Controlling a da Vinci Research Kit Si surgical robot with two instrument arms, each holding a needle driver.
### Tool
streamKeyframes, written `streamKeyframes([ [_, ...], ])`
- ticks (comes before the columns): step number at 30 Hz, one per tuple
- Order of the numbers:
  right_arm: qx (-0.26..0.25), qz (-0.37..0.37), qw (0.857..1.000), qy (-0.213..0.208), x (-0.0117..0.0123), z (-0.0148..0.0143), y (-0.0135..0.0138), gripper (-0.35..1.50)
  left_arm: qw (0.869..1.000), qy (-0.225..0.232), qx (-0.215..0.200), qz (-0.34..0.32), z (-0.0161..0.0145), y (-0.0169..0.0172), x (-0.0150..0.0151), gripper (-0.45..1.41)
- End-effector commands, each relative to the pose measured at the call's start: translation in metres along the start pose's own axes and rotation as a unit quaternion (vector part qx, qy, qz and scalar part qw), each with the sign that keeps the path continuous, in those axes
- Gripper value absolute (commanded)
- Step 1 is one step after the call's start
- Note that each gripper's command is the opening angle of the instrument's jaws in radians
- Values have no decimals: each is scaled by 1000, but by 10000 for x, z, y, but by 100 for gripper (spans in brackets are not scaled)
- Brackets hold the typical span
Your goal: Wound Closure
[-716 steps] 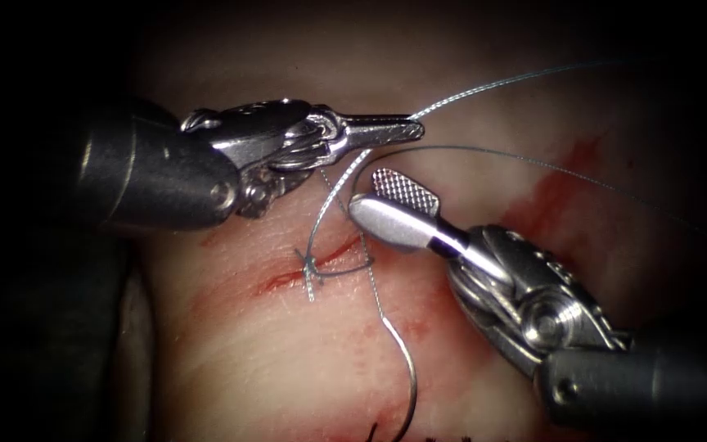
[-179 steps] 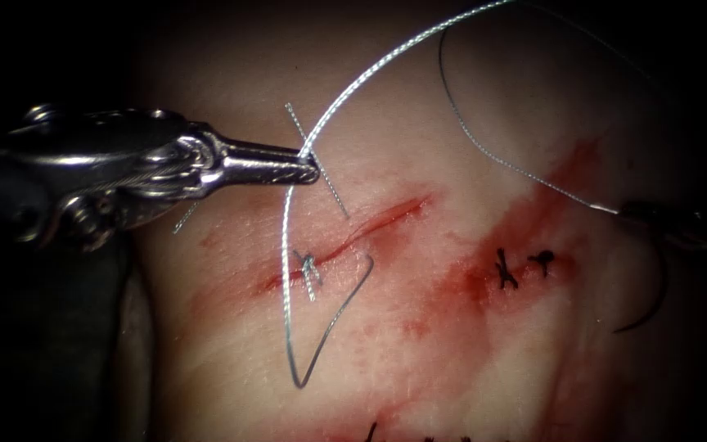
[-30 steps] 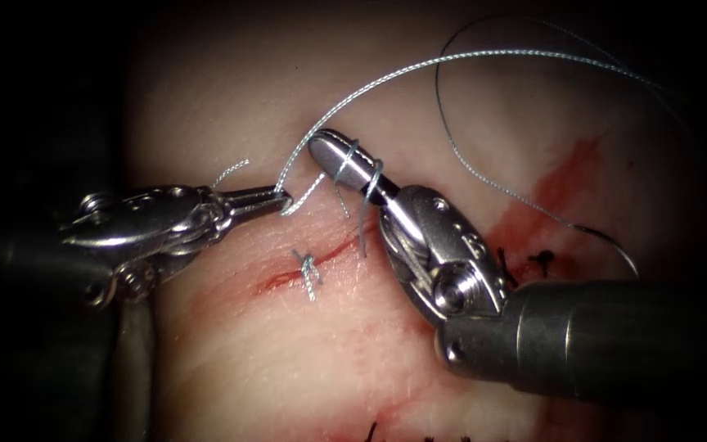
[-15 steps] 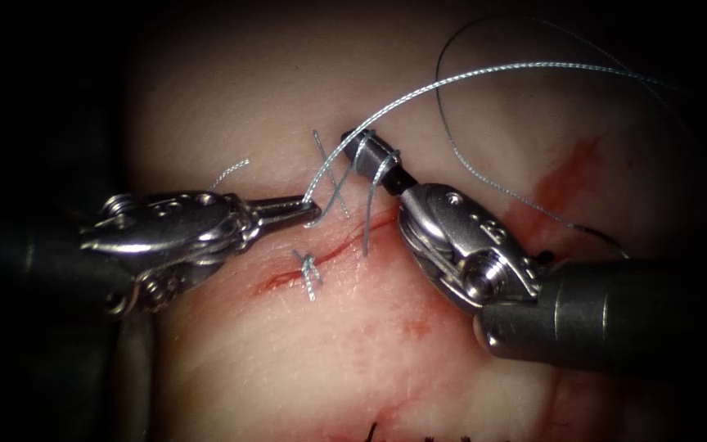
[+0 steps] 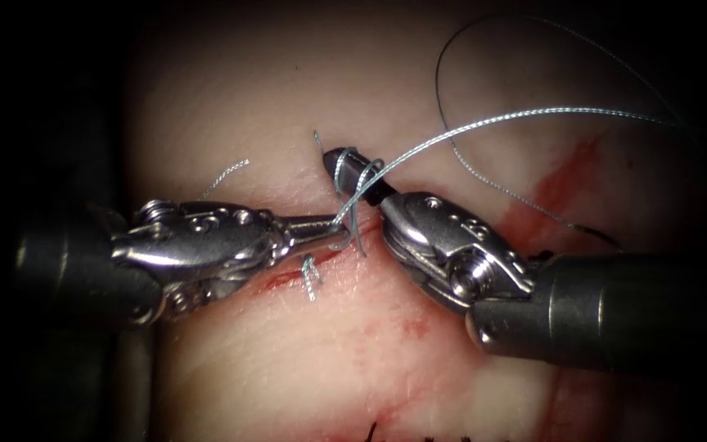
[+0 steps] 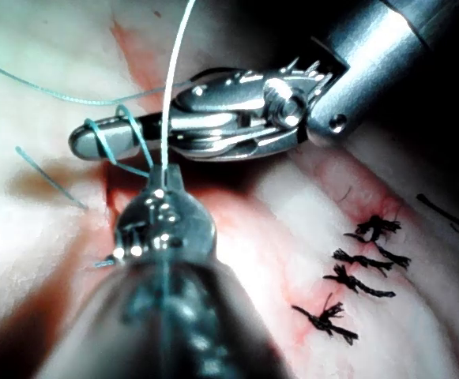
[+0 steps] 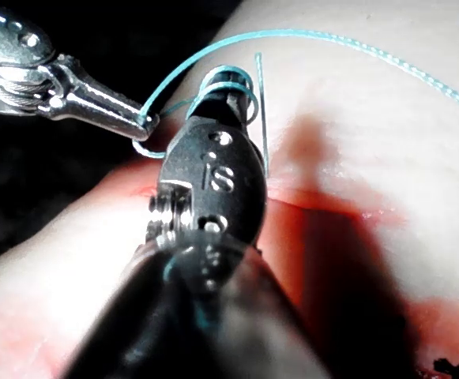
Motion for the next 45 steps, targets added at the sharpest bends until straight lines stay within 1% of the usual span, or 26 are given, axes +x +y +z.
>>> streamKeyframes([
  [1, 7, -10, 1000, -8, -8, 4, -2, -35, 1000, 0, 0, 6, 6, 1, -2, -45],
  [5, 39, -18, 999, -24, -15, 3, -5, -35, 1000, -5, 1, 29, 6, 0, -1, -45],
  [6, 51, -3, 998, -28, -14, 2, -7, -35, 999, -8, 1, 32, 7, -1, -2, -45],
  [8, 72, 14, 997, -20, -12, 4, -11, -35, 999, -17, 6, 38, 7, -2, -3, -45],
  [9, 74, 17, 997, -15, -11, 5, -12, -35, 999, -20, 7, 38, 7, -2, -4, -45],
  [13, 57, 22, 998, 6, -9, 17, -12, -35, 999, -27, 10, 42, 8, -2, -7, -45],
  [15, 52, 12, 998, 17, -8, 22, -10, -35, 998, -32, 12, 45, 9, -2, -9, -45],
  [19, 44, 13, 999, 21, -7, 31, -10, -35, 998, -45, 17, 46, 12, -2, -16, -45],
  [22, 22, -10, 999, 34, -8, 34, -1, -35, 997, -50, 14, 49, 2, -2, -14, -45],
  [27, 10, -16, 999, 32, -13, 35, 6, -35, 997, -53, 9, 47, -7, -2, -6, -45],
  [32, 6, -23, 999, 35, -18, 34, -2, -35, 997, -52, 11, 47, -6, -3, -6, -45],
  [33, 5, -24, 999, 35, -21, 35, -3, -25, 997, -52, 12, 47, -6, -2, -6, -45],
  [34, 9, -26, 999, 31, -24, 35, -3, -21, 997, -52, 13, 47, -6, -2, -6, -45],
  [36, 20, -32, 999, 17, -32, 36, -2, -6, 997, -52, 13, 47, -5, -2, -6, -45],
  [38, 17, -38, 999, 10, -38, 36, -1, 7, 997, -52, 13, 47, -5, -2, -6, -45],
  [41, 14, -40, 999, 6, -34, 35, 1, 24, 997, -51, 14, 47, -5, -2, -6, -45],
  [43, 14, -39, 999, 5, -32, 34, 1, 26, 997, -51, 14, 47, -5, -2, -5, -45],
  [45, 16, -42, 999, 4, -32, 31, 0, 41, 997, -51, 15, 47, -4, -2, -6, -45],
])
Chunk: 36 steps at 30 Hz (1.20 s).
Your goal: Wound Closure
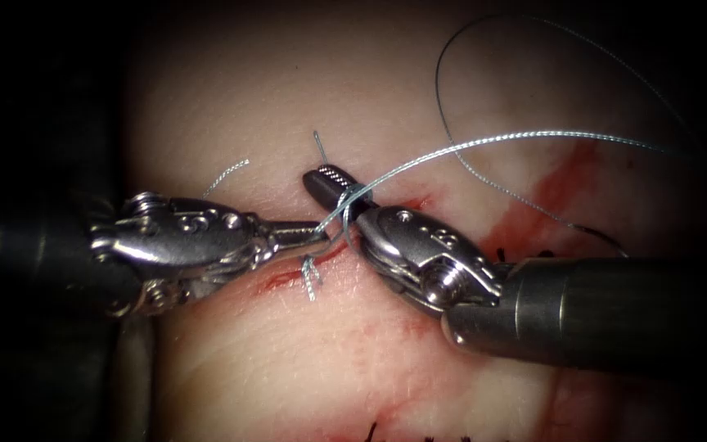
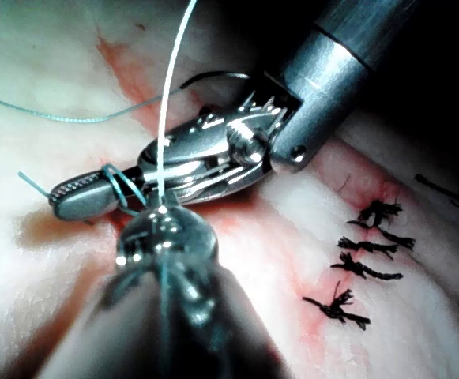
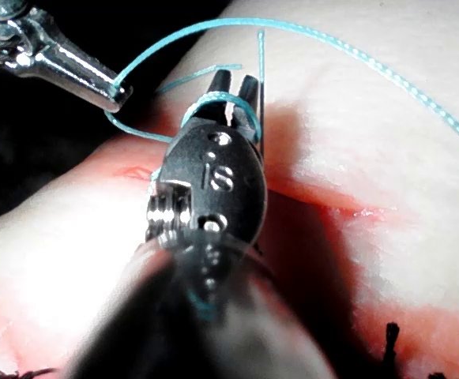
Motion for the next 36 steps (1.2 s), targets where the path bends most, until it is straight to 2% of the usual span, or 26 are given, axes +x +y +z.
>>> streamKeyframes([
  [1, 2, -3, 1000, 0, -2, 5, -6, 39, 1000, 0, 0, 0, 7, 1, -2, -45],
  [6, 2, -8, 1000, 0, 0, 4, -6, 42, 1000, 0, 1, 0, 8, 1, -3, -45],
  [8, 2, -11, 1000, 0, 1, 4, -5, 49, 1000, 0, 1, 0, 8, 1, -2, -45],
  [9, 3, -11, 1000, 0, 0, 5, -3, 39, 1000, 0, 1, 0, 8, 1, -3, -45],
  [12, 0, -11, 1000, 1, 1, 8, 1, 36, 1000, 0, 1, 0, 9, 1, -2, -45],
  [22, -14, -16, 1000, -14, -3, 22, 19, 29, 1000, 1, 3, 1, 16, -2, -1, -45],
  [31, -15, -29, 999, -21, -7, 42, 13, 24, 1000, 1, 3, 4, 17, -3, -1, -45],
  [33, -16, -34, 999, -22, -6, 45, 12, 12, 1000, 1, 3, 4, 17, -3, -1, -45],
  [35, -18, -31, 999, -22, 0, 46, 9, -35, 1000, 0, 3, 4, 17, -3, -1, -45],
  [36, -22, -30, 999, -23, 2, 44, 9, -35, 1000, -1, 3, 4, 17, -3, -1, -45],
])
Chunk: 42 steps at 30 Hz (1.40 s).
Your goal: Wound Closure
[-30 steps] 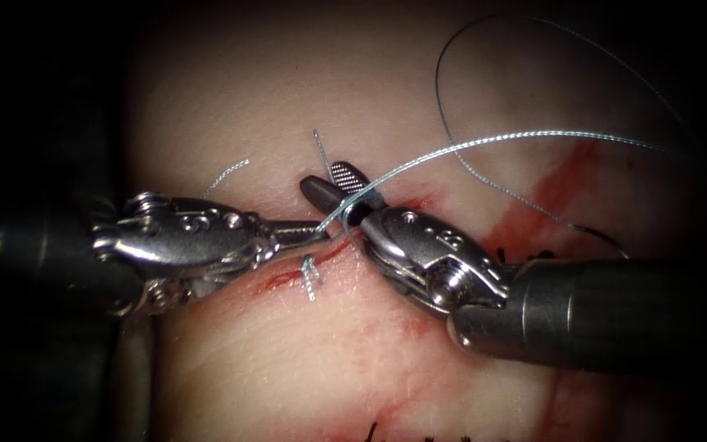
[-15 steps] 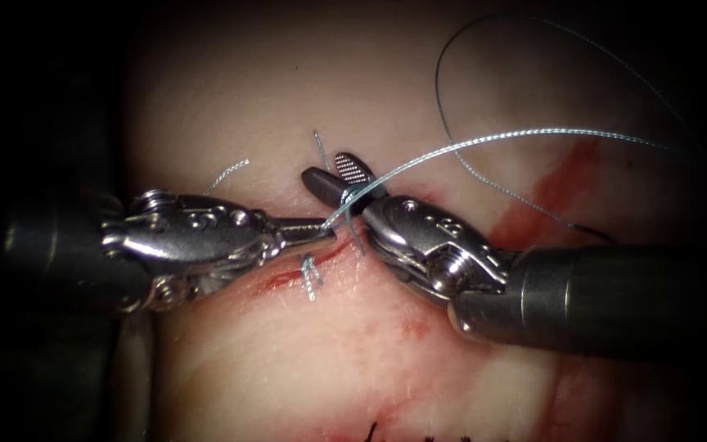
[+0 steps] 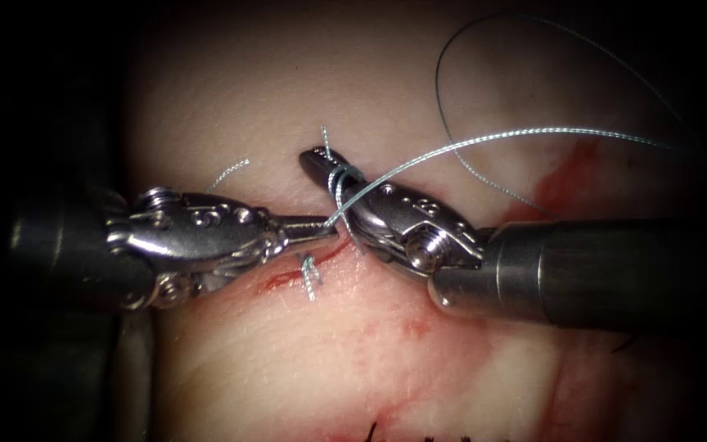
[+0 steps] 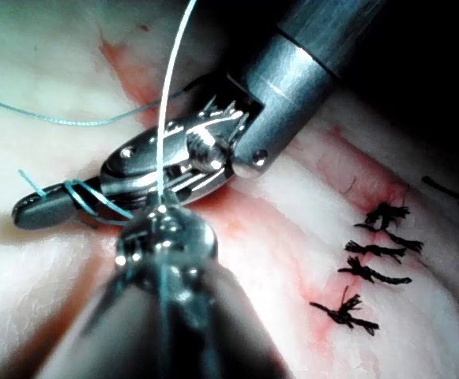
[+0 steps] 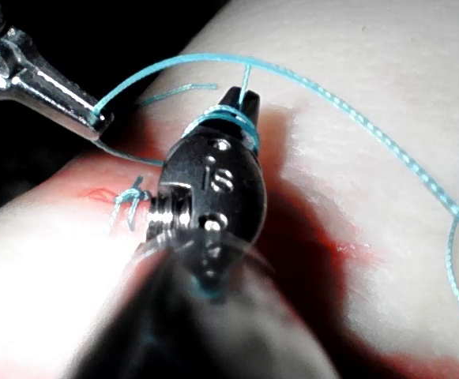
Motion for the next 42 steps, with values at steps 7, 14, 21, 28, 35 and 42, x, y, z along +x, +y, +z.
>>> streamKeyframes([
  [7, 0, 4, 1000, 3, 20, -24, -6, -35, 1000, 1, 4, -7, 3, -9, -1, -45],
  [14, 22, -6, 1000, -3, 4, -51, -8, -35, 999, 6, 25, -46, -14, -45, 22, -45],
  [21, 64, -12, 998, -15, -3, -65, -10, -35, 996, 10, 68, -54, -17, -112, 51, -45],
  [28, 127, -44, 990, -30, -16, -80, -21, -35, 989, -18, 149, -7, -2, -166, 62, -45],
  [35, 171, -84, 981, -45, -31, -97, -23, -35, 988, -22, 153, -12, 18, -172, 51, -45],
  [42, 178, -147, 971, -59, -27, -109, -10, -35, 987, -25, 161, -4, 17, -170, 51, -45],
])
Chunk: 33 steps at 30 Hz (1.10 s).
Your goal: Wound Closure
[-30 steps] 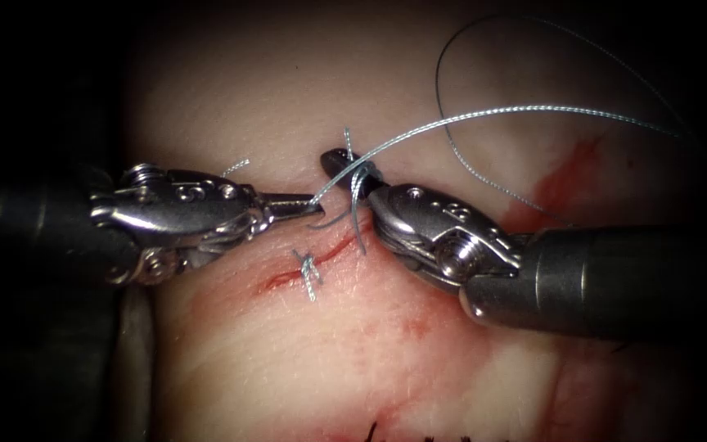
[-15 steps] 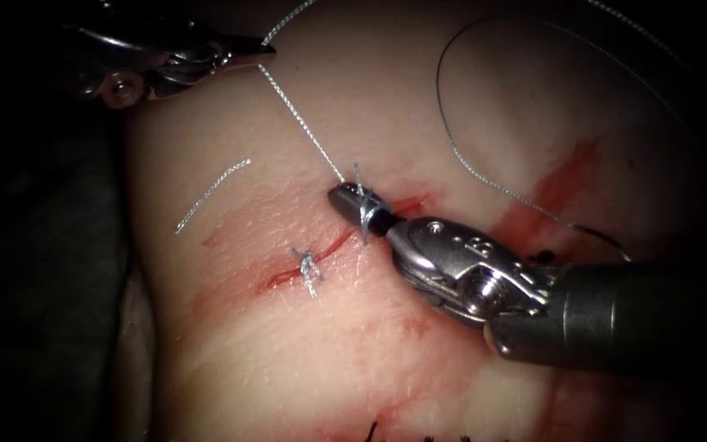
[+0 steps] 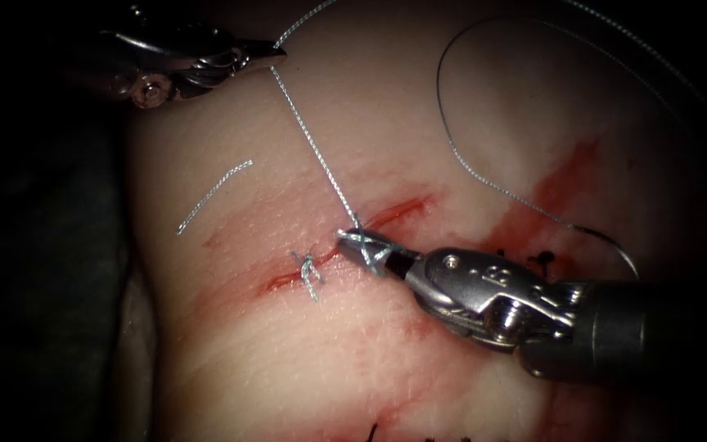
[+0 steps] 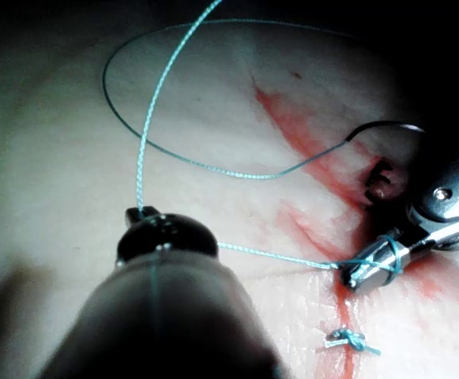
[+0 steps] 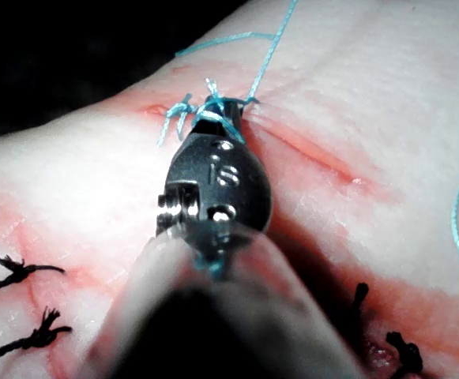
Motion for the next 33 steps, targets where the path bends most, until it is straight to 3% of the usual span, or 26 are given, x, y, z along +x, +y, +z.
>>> streamKeyframes([
  [1, -1, -20, 1000, -1, 1, 4, 3, -35, 1000, 0, 2, 1, 6, 2, 1, -45],
  [8, 85, -127, 988, -24, 14, -16, 18, -35, 1000, -2, 2, 10, 5, 3, 2, -45],
  [12, 77, -170, 982, -20, 23, -24, 24, -35, 1000, -2, 2, 11, 5, 5, 2, -45],
  [21, 114, -163, 980, -25, 26, -36, 23, -35, 1000, -5, 1, 5, 3, 3, 11, -45],
  [25, 138, -169, 976, -25, 23, -32, 18, -35, 1000, 15, 3, 19, 1, -1, 21, -45],
  [30, 167, -165, 972, -20, 15, -28, 8, -35, 995, 8, 52, 83, -2, -9, 37, -45],
  [33, 180, -172, 968, -18, 11, -26, 5, -35, 981, -19, 117, 156, 1, -15, 44, -45],
])
